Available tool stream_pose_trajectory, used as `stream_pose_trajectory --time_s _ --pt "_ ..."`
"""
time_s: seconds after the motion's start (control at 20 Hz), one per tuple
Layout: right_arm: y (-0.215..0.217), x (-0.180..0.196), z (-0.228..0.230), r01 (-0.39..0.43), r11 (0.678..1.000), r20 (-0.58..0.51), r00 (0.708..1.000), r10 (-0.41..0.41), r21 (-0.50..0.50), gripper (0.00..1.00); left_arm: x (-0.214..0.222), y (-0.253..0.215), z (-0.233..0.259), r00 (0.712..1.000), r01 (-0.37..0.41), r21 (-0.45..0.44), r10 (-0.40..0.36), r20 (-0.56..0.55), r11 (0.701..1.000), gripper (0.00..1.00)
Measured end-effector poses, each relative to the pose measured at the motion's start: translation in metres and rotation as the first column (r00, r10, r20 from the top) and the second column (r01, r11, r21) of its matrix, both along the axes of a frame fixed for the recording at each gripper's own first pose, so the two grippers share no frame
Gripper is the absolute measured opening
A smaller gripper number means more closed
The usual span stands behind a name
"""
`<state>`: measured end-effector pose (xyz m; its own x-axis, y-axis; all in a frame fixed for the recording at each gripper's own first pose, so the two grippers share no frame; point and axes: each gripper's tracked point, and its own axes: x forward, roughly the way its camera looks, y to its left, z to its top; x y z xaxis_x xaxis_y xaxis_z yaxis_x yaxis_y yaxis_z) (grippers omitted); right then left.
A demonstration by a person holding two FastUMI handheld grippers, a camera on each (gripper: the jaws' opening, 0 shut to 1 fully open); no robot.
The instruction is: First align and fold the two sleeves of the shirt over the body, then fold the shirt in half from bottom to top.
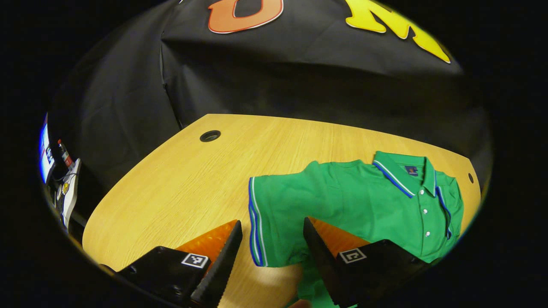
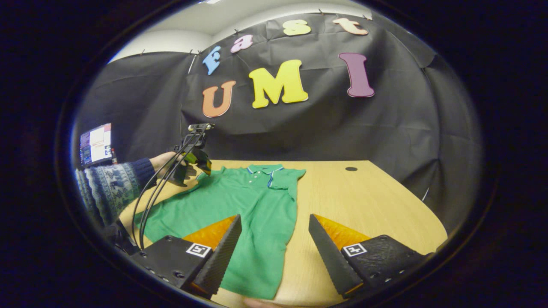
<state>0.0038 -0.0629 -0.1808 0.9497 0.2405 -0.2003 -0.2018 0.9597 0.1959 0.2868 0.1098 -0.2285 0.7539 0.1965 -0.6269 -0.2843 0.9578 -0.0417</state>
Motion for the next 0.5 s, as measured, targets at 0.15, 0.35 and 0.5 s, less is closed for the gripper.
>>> stream_pose_trajectory --time_s 0.15,0.35,0.5 --pt "-0.006 0.004 -0.005 0.019 1.000 -0.003 1.000 -0.019 0.007 0.96 0.007 0.005 -0.007 0.999 -0.031 -0.040 0.032 0.031 0.999 0.92" --pt "-0.013 0.001 -0.007 0.038 0.999 -0.013 0.999 -0.038 0.023 0.96 0.016 -0.003 -0.007 0.999 -0.013 -0.050 0.015 0.043 0.999 0.45" --pt "-0.013 0.000 -0.007 0.039 0.999 -0.008 0.999 -0.039 0.013 0.96 0.020 -0.007 -0.006 0.999 0.027 -0.004 -0.027 0.023 1.000 0.11"
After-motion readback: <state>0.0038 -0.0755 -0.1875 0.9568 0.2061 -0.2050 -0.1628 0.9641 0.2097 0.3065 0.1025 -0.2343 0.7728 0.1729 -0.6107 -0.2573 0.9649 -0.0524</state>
